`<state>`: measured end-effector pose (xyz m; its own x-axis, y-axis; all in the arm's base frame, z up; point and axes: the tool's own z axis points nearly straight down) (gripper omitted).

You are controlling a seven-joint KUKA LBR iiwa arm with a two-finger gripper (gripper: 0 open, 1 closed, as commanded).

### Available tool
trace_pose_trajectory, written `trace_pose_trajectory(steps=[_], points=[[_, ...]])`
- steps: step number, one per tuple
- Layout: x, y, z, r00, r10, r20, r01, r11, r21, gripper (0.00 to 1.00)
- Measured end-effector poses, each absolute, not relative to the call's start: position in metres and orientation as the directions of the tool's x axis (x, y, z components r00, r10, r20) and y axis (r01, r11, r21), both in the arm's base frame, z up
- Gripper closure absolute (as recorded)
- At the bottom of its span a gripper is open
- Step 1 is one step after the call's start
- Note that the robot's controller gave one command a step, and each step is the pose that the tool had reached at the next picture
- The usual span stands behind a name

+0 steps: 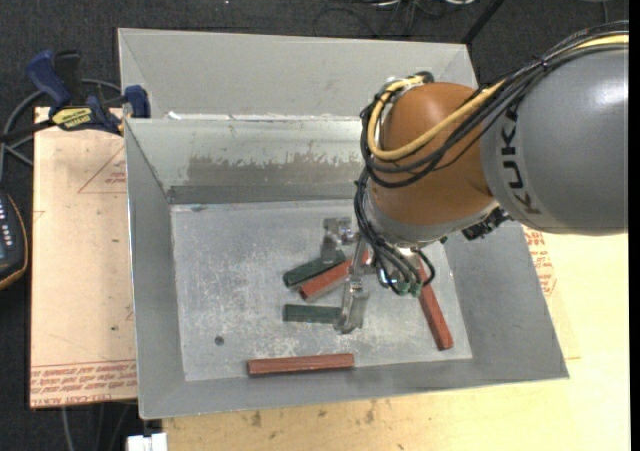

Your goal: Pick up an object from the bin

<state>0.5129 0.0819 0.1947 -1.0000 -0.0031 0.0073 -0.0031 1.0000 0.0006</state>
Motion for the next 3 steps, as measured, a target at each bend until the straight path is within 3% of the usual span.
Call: trace_pose_trajectory(steps=[1, 2, 3], points=[[0.538, 0.078, 0.069, -0.997, 0.077, -0.008, 0.077, 0.997, 0.004, 0.00], [0.537, 0.077, 0.072, -0.997, 0.079, -0.004, 0.079, 0.997, 0.003, 1.00], [0.529, 0.048, 0.216, -0.997, 0.076, -0.010, 0.076, 0.997, 0.002, 1.00]])
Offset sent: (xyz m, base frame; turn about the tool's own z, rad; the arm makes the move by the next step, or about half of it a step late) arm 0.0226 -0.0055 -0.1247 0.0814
